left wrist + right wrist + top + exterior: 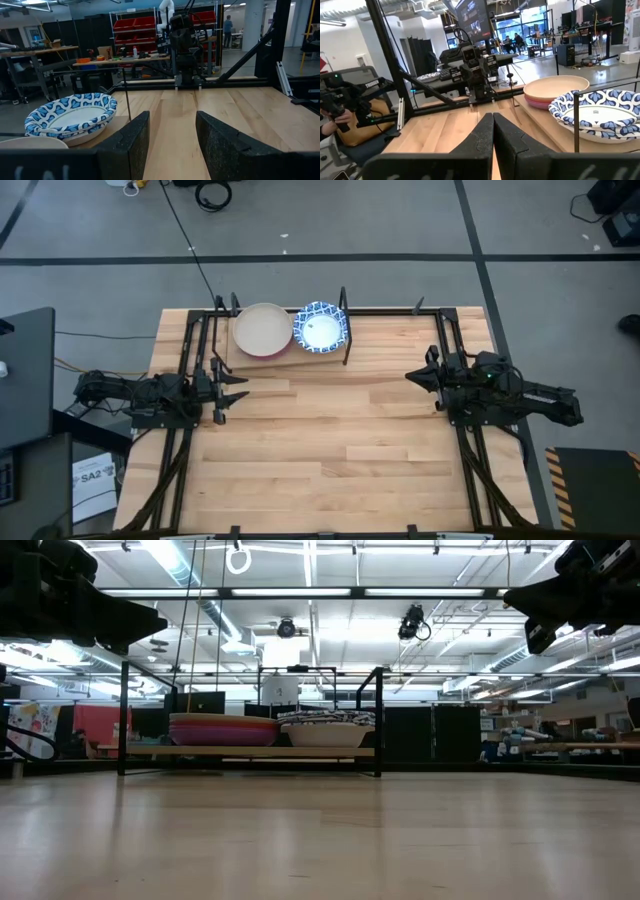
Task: Place and stack plates onto a shelf
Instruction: Return to Home Position
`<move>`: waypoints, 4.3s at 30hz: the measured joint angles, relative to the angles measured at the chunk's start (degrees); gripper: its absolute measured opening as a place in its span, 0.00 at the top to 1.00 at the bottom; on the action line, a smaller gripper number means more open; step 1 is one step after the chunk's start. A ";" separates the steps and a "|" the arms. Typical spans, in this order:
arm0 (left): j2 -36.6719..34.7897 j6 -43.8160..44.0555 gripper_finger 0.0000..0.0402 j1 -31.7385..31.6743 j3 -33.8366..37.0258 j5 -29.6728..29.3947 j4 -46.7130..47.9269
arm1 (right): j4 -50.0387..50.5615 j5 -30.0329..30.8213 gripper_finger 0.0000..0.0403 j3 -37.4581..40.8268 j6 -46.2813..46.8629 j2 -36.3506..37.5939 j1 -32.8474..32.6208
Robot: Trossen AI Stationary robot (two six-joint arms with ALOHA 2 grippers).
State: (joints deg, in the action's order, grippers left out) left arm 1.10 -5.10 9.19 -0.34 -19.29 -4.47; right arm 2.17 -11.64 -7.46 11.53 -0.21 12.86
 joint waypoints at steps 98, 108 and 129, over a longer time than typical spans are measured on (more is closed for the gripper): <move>-0.02 -0.07 0.58 -0.02 0.00 0.00 -1.64 | -5.11 0.23 0.97 7.08 -6.60 -0.15 0.07; -0.02 -0.09 0.59 0.00 0.00 0.00 -1.66 | -5.10 0.22 0.97 7.08 -6.60 -0.15 0.07; -1.05 -0.07 0.59 0.00 0.00 0.00 -1.73 | -5.11 0.22 0.97 7.08 -6.58 -0.15 0.07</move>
State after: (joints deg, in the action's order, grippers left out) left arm 0.05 -5.17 9.19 -0.34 -19.30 -6.20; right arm -2.94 -11.42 -0.38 4.95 -0.36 12.93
